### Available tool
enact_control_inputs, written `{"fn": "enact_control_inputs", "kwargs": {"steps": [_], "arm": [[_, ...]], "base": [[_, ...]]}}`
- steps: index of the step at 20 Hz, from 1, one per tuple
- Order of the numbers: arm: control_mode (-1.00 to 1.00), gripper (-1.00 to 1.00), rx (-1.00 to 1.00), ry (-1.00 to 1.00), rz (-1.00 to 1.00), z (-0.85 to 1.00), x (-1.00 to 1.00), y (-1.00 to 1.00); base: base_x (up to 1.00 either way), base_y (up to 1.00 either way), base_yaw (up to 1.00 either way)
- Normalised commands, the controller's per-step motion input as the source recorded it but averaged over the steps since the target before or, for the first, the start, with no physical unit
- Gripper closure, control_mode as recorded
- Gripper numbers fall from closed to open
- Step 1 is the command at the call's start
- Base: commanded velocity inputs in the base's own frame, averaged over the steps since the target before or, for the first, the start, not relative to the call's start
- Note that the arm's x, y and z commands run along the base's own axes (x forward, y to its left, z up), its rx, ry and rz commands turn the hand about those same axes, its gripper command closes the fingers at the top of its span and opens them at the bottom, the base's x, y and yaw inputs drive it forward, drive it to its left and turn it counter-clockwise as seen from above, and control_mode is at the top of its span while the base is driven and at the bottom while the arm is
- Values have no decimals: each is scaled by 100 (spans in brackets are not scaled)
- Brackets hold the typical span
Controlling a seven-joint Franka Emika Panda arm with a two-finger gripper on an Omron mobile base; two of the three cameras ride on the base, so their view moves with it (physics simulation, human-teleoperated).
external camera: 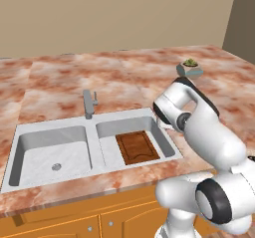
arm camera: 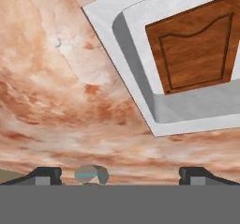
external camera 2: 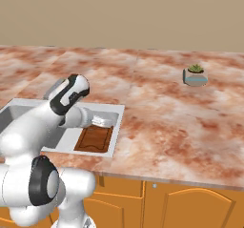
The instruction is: Move the cutting board and knife to the sink. Then move spray from the cabinet to the counter.
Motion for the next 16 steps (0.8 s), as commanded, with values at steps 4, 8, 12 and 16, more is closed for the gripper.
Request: {"fn": "enact_control_inputs", "kwargs": {"steps": [4,8,12,16], "arm": [[-100,-100,10,1,-11,100,-28,54],[-100,-100,10,-22,-24,91,-2,18],[-100,-100,19,-41,-66,63,-10,18],[-100,-100,0,-38,-50,70,2,27]], "base": [[0,0,0],[0,0,0],[0,0,0],[0,0,0]]}}
